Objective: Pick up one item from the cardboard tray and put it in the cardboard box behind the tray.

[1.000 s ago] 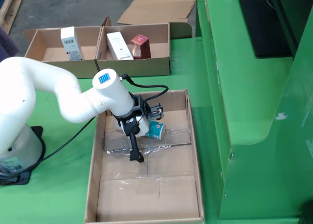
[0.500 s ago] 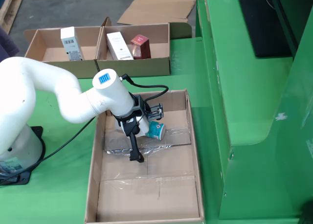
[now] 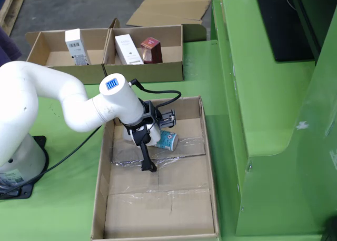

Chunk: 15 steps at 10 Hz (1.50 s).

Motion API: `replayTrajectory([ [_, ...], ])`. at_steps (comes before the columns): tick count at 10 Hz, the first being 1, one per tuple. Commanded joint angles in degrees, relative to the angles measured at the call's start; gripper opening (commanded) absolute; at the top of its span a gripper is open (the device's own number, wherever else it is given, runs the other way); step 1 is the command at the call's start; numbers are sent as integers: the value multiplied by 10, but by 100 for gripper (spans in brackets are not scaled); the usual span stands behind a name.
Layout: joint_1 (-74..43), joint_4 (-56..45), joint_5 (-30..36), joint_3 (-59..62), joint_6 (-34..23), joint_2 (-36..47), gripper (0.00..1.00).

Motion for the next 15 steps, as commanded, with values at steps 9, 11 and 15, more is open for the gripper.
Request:
replayTrajectory([
  [9,-4,5,-4,14,-4,11,0],
  [11,-4,5,-4,14,-4,11,0],
  [15,-4,5,-4,14,-4,11,0],
])
